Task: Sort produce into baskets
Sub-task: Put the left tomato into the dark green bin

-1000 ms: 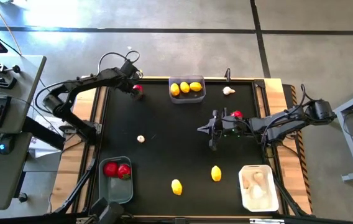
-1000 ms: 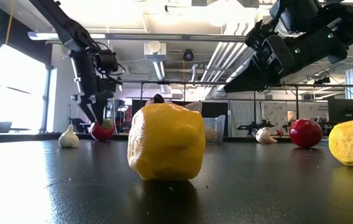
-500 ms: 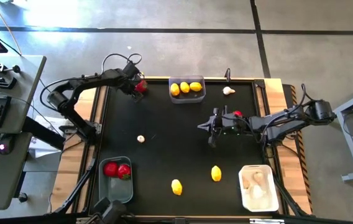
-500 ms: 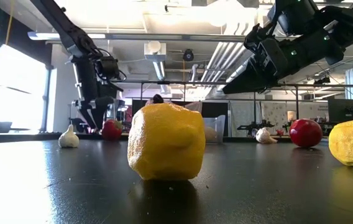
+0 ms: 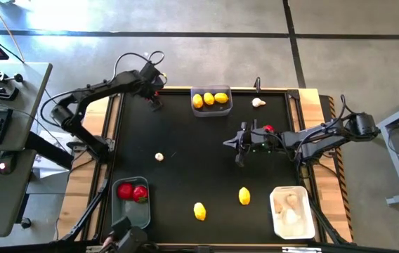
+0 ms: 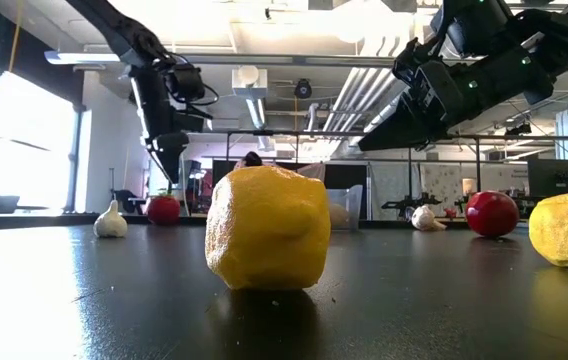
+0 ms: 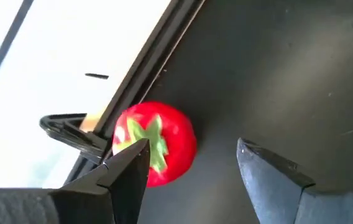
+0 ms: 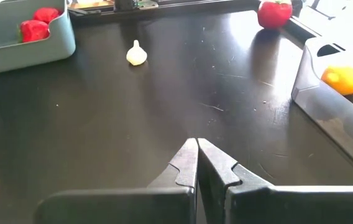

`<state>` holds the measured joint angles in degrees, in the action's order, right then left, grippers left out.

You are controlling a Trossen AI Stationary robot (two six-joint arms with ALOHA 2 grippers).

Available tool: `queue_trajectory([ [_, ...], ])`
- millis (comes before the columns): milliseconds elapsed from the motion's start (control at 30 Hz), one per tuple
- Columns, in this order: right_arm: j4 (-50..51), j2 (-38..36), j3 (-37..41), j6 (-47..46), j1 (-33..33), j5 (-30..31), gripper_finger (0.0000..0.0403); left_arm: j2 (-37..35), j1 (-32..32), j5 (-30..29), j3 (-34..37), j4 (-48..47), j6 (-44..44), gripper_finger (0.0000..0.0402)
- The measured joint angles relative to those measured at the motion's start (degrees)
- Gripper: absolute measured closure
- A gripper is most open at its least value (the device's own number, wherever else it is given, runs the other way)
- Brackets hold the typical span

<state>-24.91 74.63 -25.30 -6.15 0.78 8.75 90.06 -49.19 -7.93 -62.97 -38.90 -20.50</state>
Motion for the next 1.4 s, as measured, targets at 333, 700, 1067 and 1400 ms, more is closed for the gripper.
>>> queue_trajectory([
  [333, -0.02, 0.00, 0.00, -0.02, 0.00, -0.17, 0.0403, 8.17, -1.77, -4.72, -5.38, -2.75, -1.12, 0.0172],
  [700, 0.00, 0.00, 0.00, -0.02, 0.00, -0.17, 0.0403, 11.23, -3.63, -5.09, -6.00, -2.89, -0.69, 0.0210],
  [1067, 0.00, 0.00, 0.00, -0.02, 0.00, -0.14, 0.0402, 11.63, -3.74, -4.87, -5.41, -4.07, -0.65, 0.0358],
  [1400, -0.01, 0.00, 0.00, -0.02, 0.00, -0.09, 0.0402, 11.34, -3.74, -5.09, -5.69, -3.25, -1.31, 0.0401],
])
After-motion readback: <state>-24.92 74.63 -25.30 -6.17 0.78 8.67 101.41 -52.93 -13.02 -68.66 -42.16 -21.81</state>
